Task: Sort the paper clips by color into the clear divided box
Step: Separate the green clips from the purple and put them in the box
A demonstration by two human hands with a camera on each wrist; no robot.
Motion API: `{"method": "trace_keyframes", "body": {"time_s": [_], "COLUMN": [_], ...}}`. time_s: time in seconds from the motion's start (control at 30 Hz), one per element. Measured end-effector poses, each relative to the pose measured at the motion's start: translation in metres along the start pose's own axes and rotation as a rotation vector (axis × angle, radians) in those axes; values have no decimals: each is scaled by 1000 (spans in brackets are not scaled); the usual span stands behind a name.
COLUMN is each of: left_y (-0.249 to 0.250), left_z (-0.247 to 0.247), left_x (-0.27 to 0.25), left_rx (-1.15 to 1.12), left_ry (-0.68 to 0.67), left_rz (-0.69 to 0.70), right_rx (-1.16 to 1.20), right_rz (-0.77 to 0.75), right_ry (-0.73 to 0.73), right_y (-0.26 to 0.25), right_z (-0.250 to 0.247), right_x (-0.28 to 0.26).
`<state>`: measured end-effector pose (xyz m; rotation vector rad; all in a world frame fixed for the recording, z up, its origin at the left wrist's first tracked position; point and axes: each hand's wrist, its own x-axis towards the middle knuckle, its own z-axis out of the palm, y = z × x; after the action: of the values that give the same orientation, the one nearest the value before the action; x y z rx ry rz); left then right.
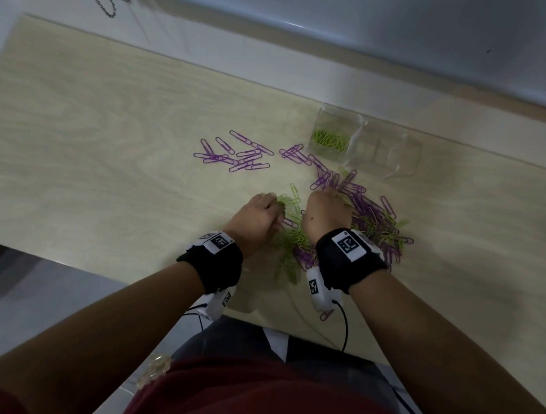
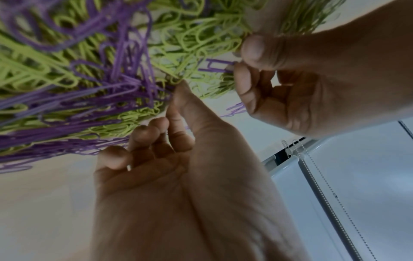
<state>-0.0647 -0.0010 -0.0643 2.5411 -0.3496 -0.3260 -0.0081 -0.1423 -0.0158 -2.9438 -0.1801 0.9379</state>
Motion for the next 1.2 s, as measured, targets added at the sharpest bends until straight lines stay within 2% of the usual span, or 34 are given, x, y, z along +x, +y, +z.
{"method": "trace_keyframes", "body": {"time_s": [0.1, 0.23, 0.3, 0.43, 0.53, 0.6, 0.7, 0.8, 0.87, 0.97, 1.03, 1.13, 1.2], "left_y": [0, 4, 5, 9, 7, 6, 10, 14, 16, 16, 15, 13, 13], "left_z": [2, 2, 0, -4, -3, -7, -10, -14, -17, -12, -11, -11, -17], "left_x": [0, 3, 4, 5, 6, 6, 9, 12, 11, 9, 8, 6, 6], "left_rx": [-108, -104, -60, 91, 59, -3, 3, 82, 187, 318, 344, 353, 199], "left_ry": [55, 43, 24, -52, -50, -39, -42, -62, -129, -164, -140, -129, -108], "left_rz": [-102, -114, -92, -35, -2, -41, -61, -5, 14, 33, 57, 78, 51], "right_rx": [-8, 134, 332, 950, 1182, 1258, 1206, 1106, 945, 658, 510, 321, 258], "right_rz": [-15, -87, -122, -104, -37, -5, -19, -98, -137, -197, -292, -430, -453], "right_ry": [-49, -59, -45, -51, -85, -102, -49, 85, 189, 247, 176, -93, -168], "right_y": [3, 16, 27, 42, 48, 50, 47, 32, 21, 22, 31, 50, 63], "right_z": [-3, -4, -3, -20, -30, -34, -38, -42, -42, -39, -37, -28, -16], "right_x": [2, 7, 10, 9, 14, 19, 23, 33, 43, 47, 37, 8, -11]}}
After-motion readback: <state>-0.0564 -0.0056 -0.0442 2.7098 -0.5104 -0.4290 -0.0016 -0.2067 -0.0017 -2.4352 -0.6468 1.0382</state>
